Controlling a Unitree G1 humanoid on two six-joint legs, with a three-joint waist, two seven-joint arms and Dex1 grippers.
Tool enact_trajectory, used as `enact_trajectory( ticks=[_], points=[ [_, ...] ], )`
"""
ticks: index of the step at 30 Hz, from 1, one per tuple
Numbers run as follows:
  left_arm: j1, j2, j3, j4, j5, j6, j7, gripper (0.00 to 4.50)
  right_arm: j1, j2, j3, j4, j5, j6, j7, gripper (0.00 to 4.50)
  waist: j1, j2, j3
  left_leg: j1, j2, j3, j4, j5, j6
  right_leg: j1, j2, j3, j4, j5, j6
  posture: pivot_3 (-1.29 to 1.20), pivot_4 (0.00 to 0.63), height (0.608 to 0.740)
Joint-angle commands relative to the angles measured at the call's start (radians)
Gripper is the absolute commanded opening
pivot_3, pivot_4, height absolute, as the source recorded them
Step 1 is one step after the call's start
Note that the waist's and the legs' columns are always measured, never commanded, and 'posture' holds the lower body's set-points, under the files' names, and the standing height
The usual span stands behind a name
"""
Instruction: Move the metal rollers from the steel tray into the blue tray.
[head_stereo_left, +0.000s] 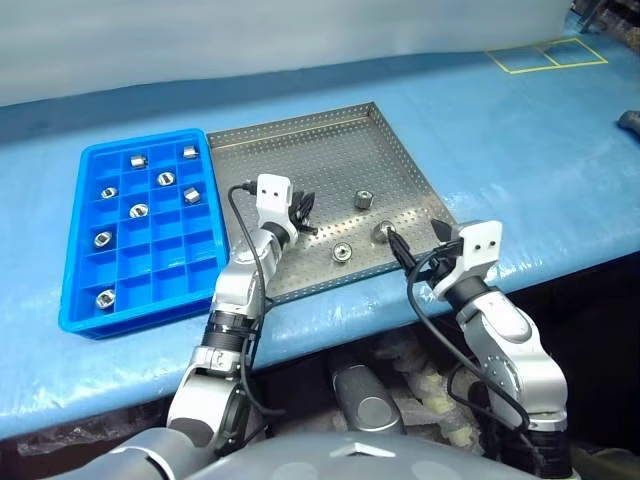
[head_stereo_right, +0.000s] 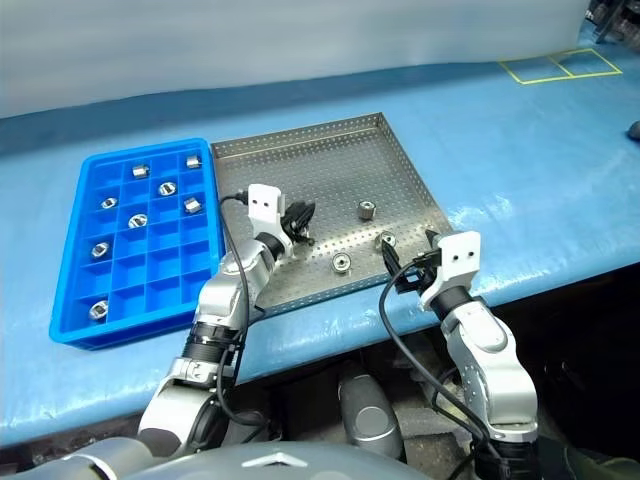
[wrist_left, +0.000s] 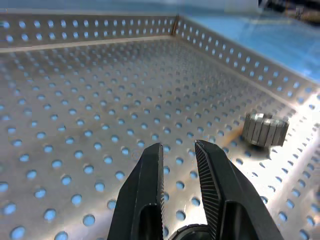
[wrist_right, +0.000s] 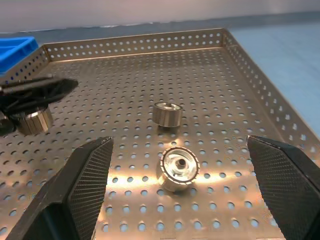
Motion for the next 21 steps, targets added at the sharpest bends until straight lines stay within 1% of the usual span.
enact_trajectory(
  ticks=[1, 4, 8, 11, 16, 21],
  points=[
    [0.018, -0.024, 0.0, -0.156, 0.008, -0.034, 0.069, 0.68, -0.062, -0.009, 0.022, 0.011, 0.046, -0.003, 0.056, 4.5, 0.018, 0.0, 0.0, 0.0, 0.0, 0.0, 0.0, 0.0, 0.0, 0.0, 0.0, 0.0, 0.0, 0.0, 0.0, -0.07, 0.15, 0.74],
    [0.064, -0.023, -0.032, -0.269, 0.004, -0.002, 0.067, 0.68, -0.118, 0.001, 0.032, 0.03, 0.117, 0.007, 0.118, 4.5, 0.058, 0.0, 0.0, 0.001, 0.0, 0.0, 0.0, 0.0, 0.0, 0.0, 0.0, 0.0, 0.001, 0.0, 0.0, -0.01, 0.15, 0.74],
    [0.122, 0.005, -0.071, -0.366, 0.05, 0.031, 0.094, 0.68, -0.179, -0.031, 0.066, 0.05, 0.14, 0.036, 0.174, 4.5, 0.122, 0.0, 0.0, 0.001, 0.0, -0.001, 0.0, 0.0, 0.0, 0.0, 0.001, 0.0, 0.001, 0.0, 0.0, 0.06, 0.15, 0.74],
    [0.184, -0.011, -0.032, -0.416, 0.051, 0.055, 0.171, 0.68, -0.232, -0.052, 0.099, 0.084, 0.142, 0.048, 0.213, 4.5, 0.178, 0.0, 0.0, 0.001, 0.0, -0.001, 0.001, 0.0, 0.0, 0.001, 0.001, -0.001, 0.001, 0.0, -0.001, 0.13, 0.15, 0.74],
    [0.254, -0.003, -0.009, -0.473, 0.114, 0.094, 0.298, 0.68, -0.279, -0.059, 0.135, 0.14, 0.129, 0.044, 0.237, 4.5, 0.236, 0.0, 0.0, 0.001, 0.0, -0.001, 0.001, 0.0, 0.0, 0.001, 0.001, -0.002, 0.001, 0.0, -0.001, 0.18, 0.15, 0.74],
    [0.293, 0.002, 0.012, -0.488, 0.13, 0.114, 0.361, 0.68, -0.297, -0.059, 0.171, 0.179, 0.113, 0.033, 0.255, 4.5, 0.282, 0.0, 0.0, -0.001, -0.001, -0.002, 0.003, 0.0, 0.0, 0.001, 0.0, -0.003, 0.0, -0.001, -0.003, 0.22, 0.15, 0.74]
  ],
)
